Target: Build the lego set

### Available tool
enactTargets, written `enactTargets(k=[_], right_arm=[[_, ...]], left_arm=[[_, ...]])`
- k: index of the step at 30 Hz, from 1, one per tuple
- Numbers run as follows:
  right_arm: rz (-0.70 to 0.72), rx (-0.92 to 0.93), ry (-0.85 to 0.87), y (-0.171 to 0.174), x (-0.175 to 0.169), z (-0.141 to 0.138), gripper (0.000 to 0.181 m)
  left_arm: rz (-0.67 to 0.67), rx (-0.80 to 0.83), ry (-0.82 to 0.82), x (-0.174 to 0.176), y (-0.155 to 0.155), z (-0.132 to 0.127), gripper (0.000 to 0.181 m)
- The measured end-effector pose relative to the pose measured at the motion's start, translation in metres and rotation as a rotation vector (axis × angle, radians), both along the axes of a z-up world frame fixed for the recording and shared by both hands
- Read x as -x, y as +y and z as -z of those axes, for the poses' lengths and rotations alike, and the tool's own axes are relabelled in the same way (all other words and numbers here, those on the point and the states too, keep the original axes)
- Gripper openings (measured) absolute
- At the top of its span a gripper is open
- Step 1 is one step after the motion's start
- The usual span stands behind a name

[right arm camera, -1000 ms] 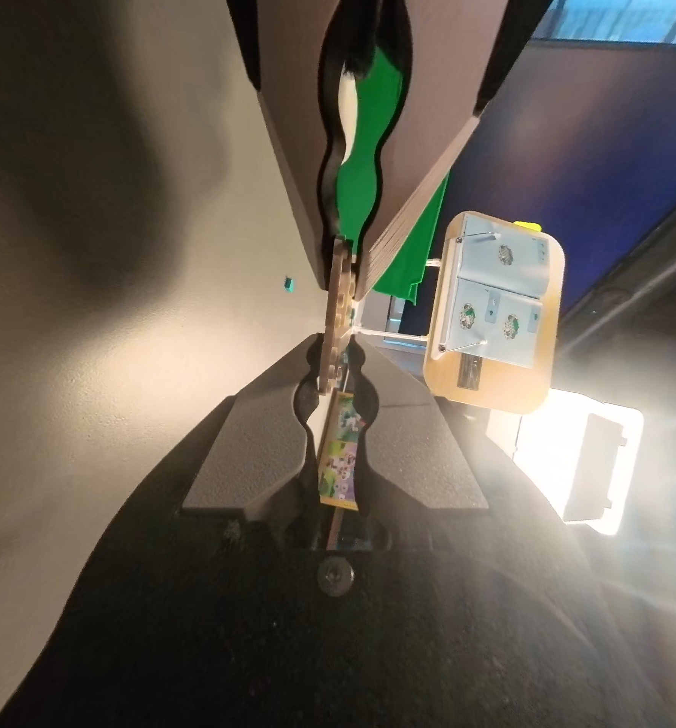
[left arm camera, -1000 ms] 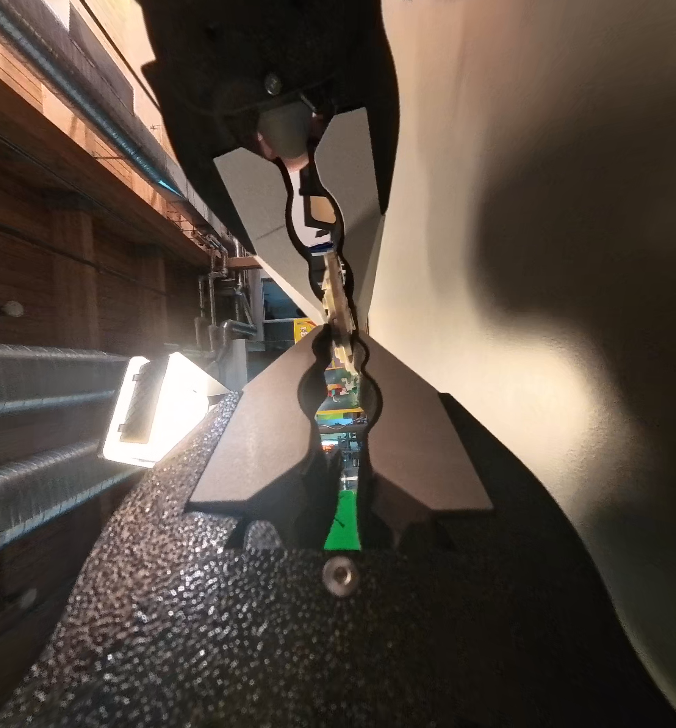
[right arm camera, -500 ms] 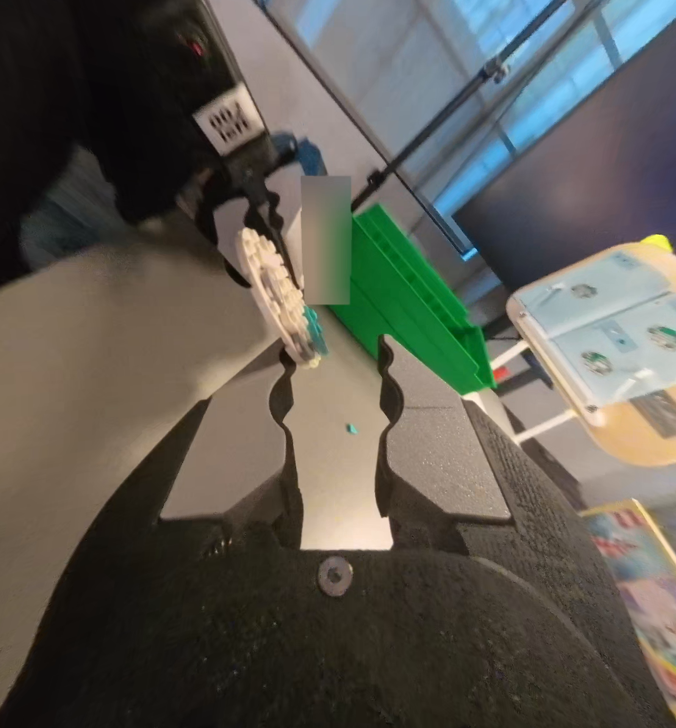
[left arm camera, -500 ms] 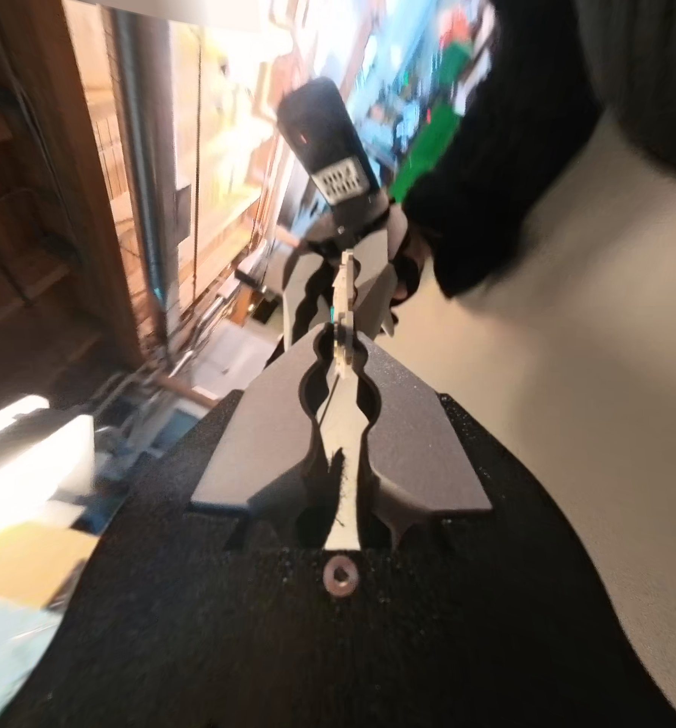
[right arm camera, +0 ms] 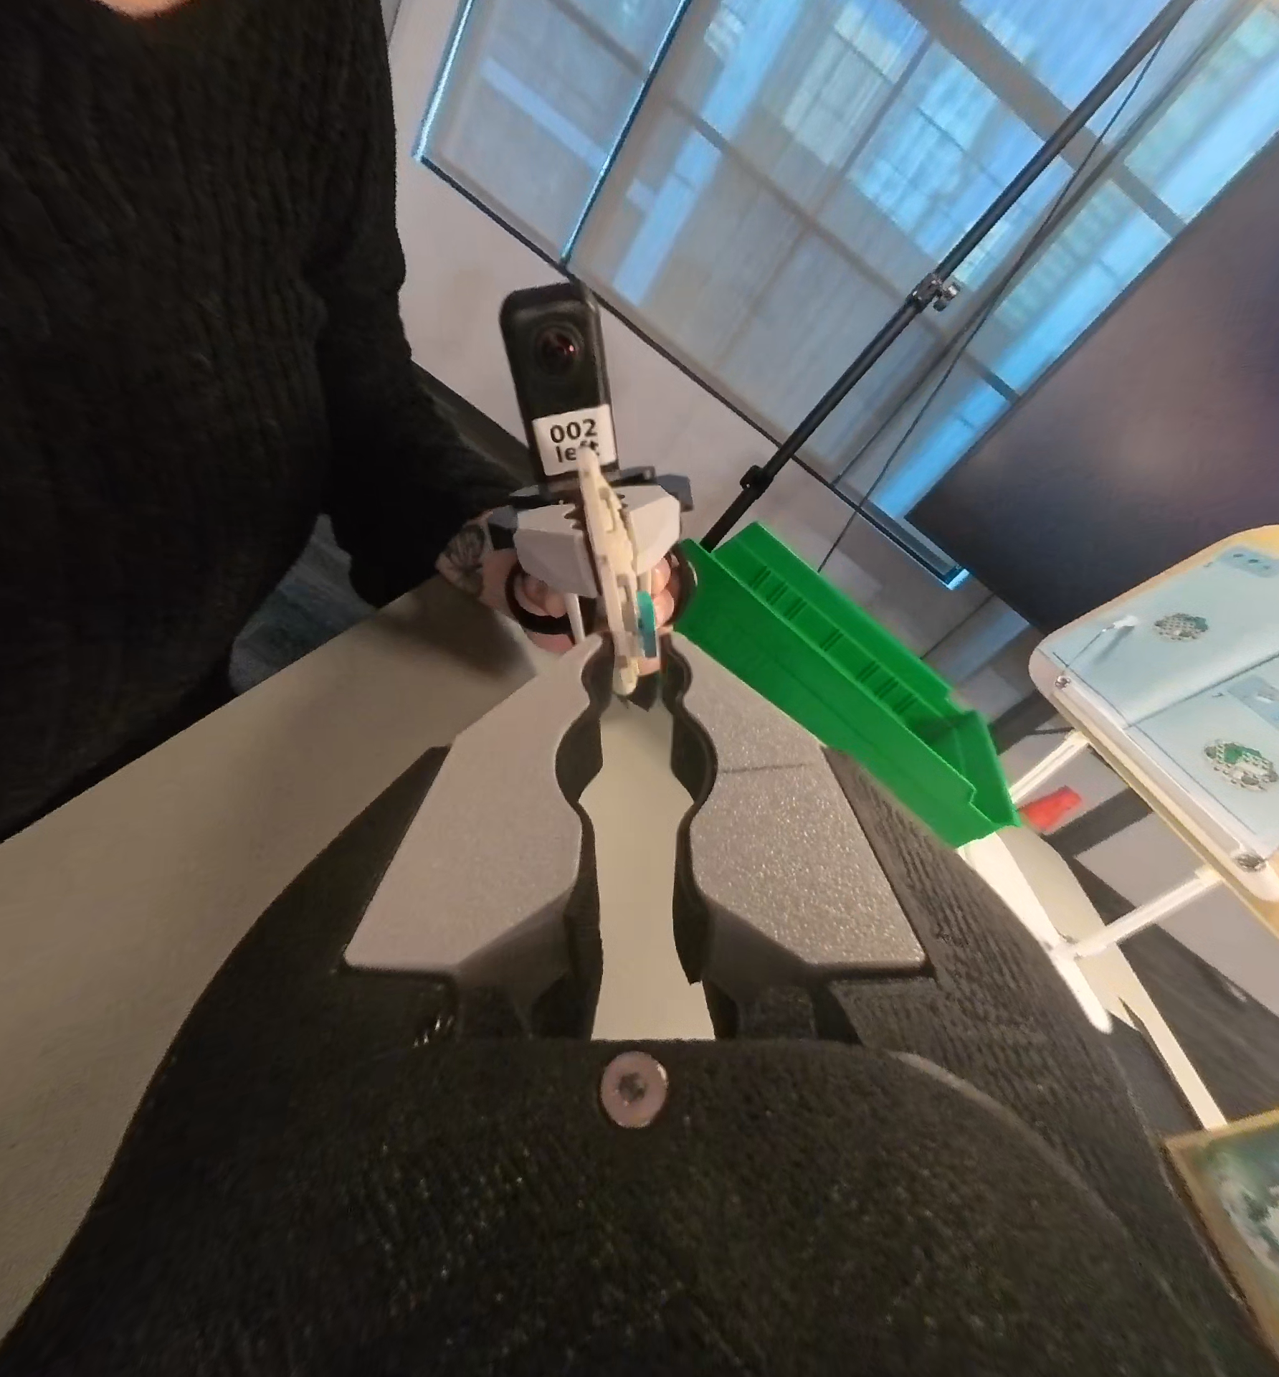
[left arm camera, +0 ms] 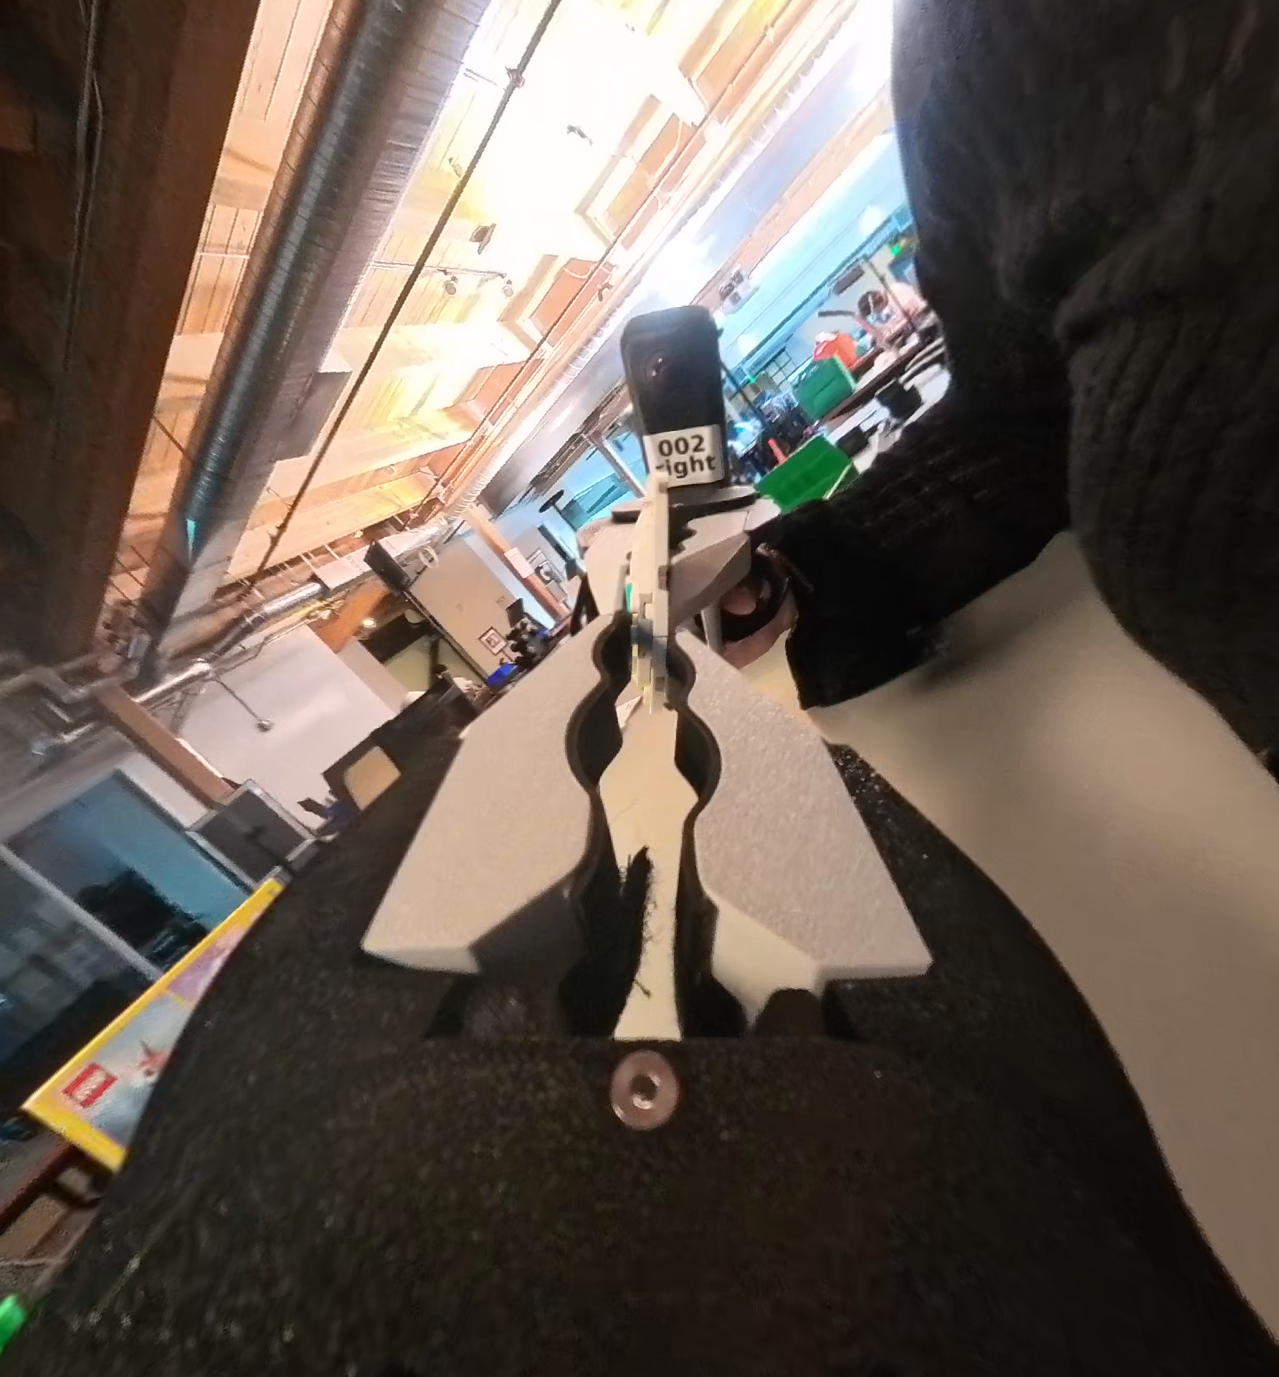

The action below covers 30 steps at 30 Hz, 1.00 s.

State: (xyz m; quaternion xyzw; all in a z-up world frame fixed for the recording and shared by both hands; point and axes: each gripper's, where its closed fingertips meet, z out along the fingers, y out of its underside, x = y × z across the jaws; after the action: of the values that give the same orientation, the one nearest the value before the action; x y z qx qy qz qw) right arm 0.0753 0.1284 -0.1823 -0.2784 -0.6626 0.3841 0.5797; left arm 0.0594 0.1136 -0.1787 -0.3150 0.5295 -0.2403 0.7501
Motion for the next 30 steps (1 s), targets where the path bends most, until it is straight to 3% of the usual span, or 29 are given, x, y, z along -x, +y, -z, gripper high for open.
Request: enactTargets(k=[15,20,30], right_arm=[[0.024,-0.024,-0.084,-0.0005,0.0002,0.0026,0.008],[0.01,-0.011,-0.033,-0.0023,-0.0023,-0.0044,0.019],[-0.02,0.005,-0.091,-0.0076,-0.002,0.001,0.009]], left_arm=[[0.049,0.076,-0.002,0.0006,0.0018,0.0026,0.005],[0.061,0.098,0.007,-0.0001,0.0019,0.0053,0.005],[0.081,0.114,0.024,-0.0004,0.0006,0.008,0.006]])
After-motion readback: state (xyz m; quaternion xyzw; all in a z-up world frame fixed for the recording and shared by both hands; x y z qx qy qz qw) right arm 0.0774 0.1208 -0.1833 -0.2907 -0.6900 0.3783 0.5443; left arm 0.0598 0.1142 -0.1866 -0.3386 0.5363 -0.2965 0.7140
